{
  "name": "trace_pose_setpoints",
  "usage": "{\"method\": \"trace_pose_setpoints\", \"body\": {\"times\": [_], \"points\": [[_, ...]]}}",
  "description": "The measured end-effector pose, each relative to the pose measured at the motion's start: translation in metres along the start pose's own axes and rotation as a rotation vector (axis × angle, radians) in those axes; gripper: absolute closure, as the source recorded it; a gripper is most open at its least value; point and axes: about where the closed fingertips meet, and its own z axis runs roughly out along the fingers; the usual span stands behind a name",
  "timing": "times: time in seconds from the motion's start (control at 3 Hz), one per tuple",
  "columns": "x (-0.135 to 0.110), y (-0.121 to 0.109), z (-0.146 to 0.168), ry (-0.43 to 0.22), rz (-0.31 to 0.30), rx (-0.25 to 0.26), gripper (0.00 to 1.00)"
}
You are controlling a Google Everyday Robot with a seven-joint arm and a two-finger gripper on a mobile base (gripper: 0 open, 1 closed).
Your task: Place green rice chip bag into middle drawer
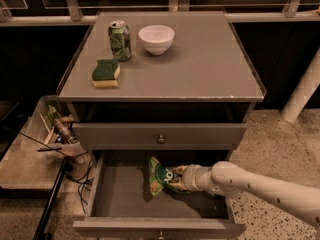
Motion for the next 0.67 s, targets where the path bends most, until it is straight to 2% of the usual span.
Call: {"method": "trace_pose_setpoints", "body": {"times": [0.67], "points": [[0.0000,0.0000,0.0000,0.000,0.000,0.000,0.36]]}}
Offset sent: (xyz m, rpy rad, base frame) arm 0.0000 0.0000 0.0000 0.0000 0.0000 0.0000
